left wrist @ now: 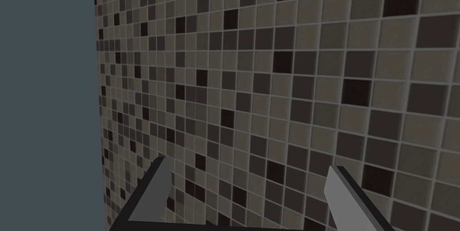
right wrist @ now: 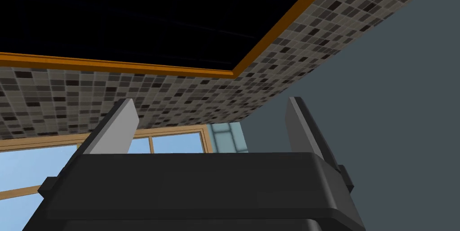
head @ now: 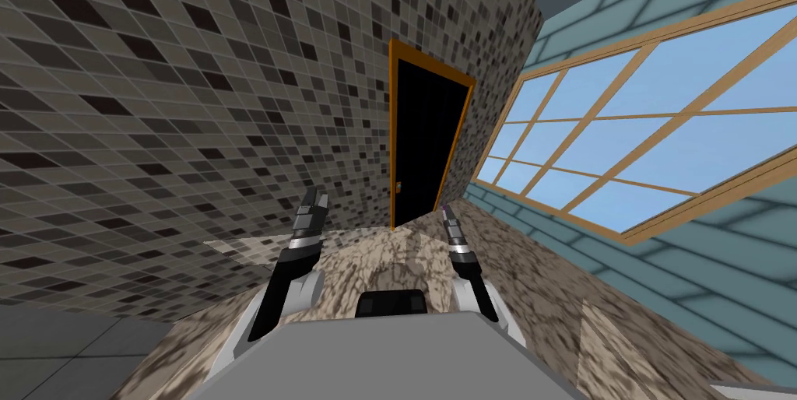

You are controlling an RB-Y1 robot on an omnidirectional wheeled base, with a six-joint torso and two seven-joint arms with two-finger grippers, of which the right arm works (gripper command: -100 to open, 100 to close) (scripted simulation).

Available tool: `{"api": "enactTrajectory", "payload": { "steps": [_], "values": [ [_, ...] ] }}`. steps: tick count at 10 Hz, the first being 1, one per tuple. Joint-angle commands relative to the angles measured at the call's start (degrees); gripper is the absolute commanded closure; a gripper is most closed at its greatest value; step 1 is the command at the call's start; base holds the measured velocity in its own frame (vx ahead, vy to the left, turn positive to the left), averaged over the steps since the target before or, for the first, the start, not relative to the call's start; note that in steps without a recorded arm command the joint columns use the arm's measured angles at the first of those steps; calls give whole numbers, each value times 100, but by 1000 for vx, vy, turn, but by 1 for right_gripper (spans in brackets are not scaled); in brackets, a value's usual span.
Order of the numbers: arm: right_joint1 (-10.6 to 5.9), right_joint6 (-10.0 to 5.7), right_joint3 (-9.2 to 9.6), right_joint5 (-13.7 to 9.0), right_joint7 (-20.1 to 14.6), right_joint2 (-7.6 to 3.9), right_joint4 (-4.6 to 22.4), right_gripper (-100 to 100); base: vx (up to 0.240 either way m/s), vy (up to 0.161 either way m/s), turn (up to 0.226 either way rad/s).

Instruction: Pull the door open

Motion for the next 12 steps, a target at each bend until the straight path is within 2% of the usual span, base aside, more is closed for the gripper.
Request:
{"api": "enactTrajectory", "payload": {
  "steps": [1, 12],
  "values": [
    [-30, -89, -30, 73, 198, -22, 189, -100, 104, 17, 38],
    [-548, -715, -317, 628, 1645, -161, 1871, -100, 100, 16, 48]
  ]
}}
